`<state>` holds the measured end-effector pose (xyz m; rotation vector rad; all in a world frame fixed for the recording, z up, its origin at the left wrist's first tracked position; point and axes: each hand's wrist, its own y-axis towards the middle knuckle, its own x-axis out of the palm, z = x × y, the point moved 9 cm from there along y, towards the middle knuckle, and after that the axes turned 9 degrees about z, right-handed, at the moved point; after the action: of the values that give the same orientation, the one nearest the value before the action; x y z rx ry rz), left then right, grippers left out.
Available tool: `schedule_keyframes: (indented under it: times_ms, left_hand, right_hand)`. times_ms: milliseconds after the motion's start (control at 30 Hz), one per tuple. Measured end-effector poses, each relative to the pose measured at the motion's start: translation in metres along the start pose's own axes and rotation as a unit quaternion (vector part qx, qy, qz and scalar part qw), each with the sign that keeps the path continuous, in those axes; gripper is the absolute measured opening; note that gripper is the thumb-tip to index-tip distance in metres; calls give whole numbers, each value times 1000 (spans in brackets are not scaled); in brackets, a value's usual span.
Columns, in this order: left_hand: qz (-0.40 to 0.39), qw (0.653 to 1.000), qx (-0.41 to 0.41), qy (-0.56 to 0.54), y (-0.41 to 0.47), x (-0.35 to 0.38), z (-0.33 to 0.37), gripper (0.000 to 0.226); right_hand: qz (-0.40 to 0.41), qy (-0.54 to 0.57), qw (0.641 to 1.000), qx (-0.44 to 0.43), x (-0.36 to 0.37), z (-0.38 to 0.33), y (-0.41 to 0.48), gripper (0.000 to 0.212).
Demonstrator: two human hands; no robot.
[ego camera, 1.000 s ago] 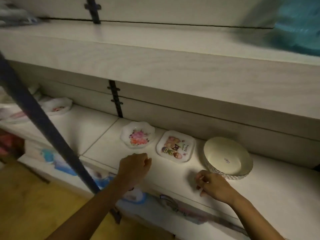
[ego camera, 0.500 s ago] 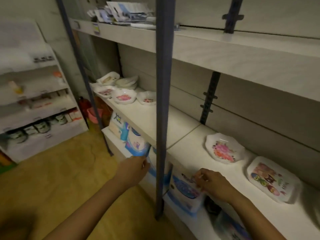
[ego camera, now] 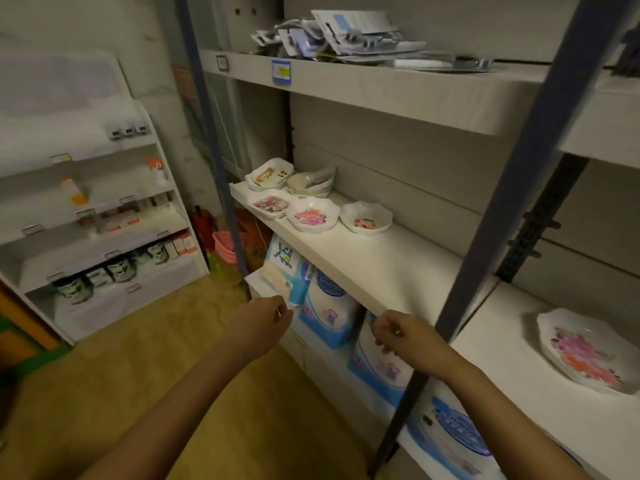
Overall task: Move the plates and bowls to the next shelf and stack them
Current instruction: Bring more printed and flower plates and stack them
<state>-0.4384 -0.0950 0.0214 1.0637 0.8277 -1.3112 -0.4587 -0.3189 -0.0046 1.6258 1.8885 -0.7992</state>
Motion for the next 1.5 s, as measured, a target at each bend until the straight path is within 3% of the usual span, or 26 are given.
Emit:
schedule_keyframes:
  times_ms: [633,900,1033,1233,1367,1500]
  left_hand:
    - [-45,999,20,-3,257,6,-103,28]
    - [-72,990,112,-40,352,33,-113,24]
    - [-60,980,185,-49,402,38,-111,27]
    - [-100,967,225,-63,454,48,-120,27]
    - [-138,960,225,-92,471,58,-132,28]
    - [-145,957,230,-104,478,64,-142,29]
  right_hand:
    - [42,-21,997,59,20,-33,253,12]
    - [84,-34,986,143,21,-25,304,14]
    - [128,-41,967,215,22,-19,321,22]
    - [228,-63,912,336,26,-24,342,41]
    - [217,-103,877,416,45,-20,354,56]
    - [211,-130,859,447,56,-17,363,51]
